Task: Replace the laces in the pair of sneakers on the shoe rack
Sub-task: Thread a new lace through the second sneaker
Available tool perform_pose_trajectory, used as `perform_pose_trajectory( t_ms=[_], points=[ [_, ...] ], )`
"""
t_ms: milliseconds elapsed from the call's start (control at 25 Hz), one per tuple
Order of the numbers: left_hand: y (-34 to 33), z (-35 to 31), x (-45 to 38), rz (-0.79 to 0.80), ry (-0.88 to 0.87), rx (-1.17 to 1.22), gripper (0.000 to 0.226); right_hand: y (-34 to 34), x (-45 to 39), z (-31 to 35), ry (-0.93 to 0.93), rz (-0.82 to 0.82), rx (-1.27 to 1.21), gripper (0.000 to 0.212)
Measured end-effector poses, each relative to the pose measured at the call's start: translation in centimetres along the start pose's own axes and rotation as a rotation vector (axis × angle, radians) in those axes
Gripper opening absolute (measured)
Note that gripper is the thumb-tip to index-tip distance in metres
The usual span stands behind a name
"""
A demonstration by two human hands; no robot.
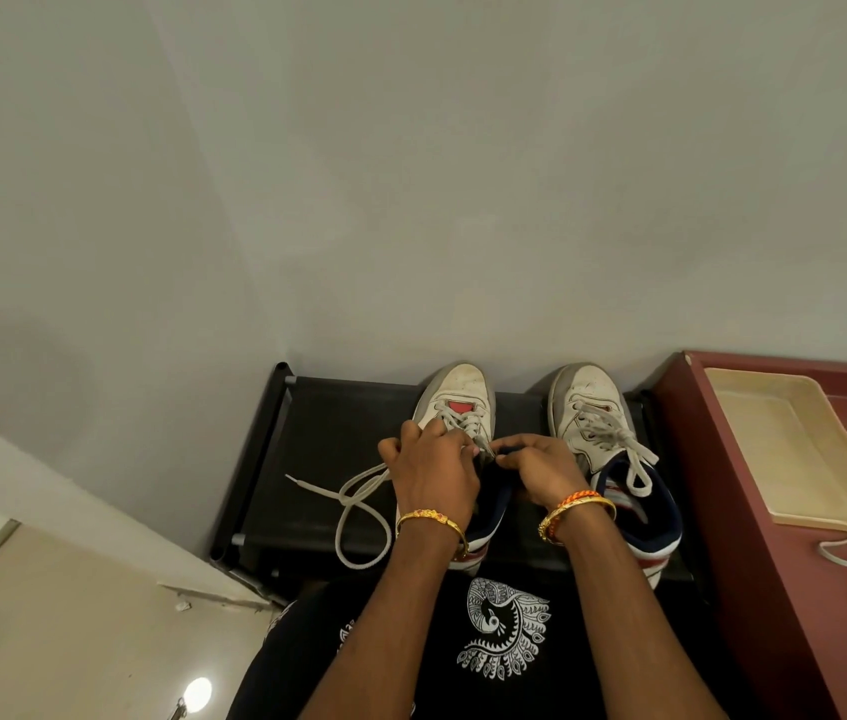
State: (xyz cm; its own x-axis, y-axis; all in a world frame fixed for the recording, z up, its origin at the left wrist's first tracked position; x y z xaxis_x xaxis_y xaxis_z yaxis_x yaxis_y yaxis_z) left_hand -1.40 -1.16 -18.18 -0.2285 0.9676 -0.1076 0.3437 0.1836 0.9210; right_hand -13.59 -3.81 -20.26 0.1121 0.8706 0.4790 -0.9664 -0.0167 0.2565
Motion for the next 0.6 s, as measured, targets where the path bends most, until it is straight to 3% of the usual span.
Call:
perform_pose_trajectory(
  t_ms=[240, 400, 600],
  points=[
    [-0.25, -0.03, -0.38, 0.01, 0.028, 0.032, 0.024, -0.25, 0.57, 0.12, -0.044, 0.02, -0.08, 0.012],
    [-0.67, 0.12, -0.76, 0.059, 0.04, 0.101, 0.024, -0.27, 0.33, 0.11, -0.16, 0.052, -0.227, 0.016],
    [-0.8, 0.27, -0.74, 0.076, 0.03, 0.123, 0.026, -0.85, -0.24, -0.86, -0.096, 0.079, -0.193, 0.011]
  ],
)
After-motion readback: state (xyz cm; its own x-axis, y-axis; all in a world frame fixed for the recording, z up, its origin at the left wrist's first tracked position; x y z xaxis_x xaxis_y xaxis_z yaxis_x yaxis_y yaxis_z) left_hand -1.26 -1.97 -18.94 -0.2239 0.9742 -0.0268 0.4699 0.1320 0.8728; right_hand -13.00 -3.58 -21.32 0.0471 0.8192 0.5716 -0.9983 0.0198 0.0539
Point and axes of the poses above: each hand's wrist, its own x-axis away from the middle knuckle, its own y-axis out of the back of the hand, z = x × y, the point moved 4 cm from there along -x, towards the middle knuckle, and after that the axes turned 4 degrees about -z, right-handed, at the moved point
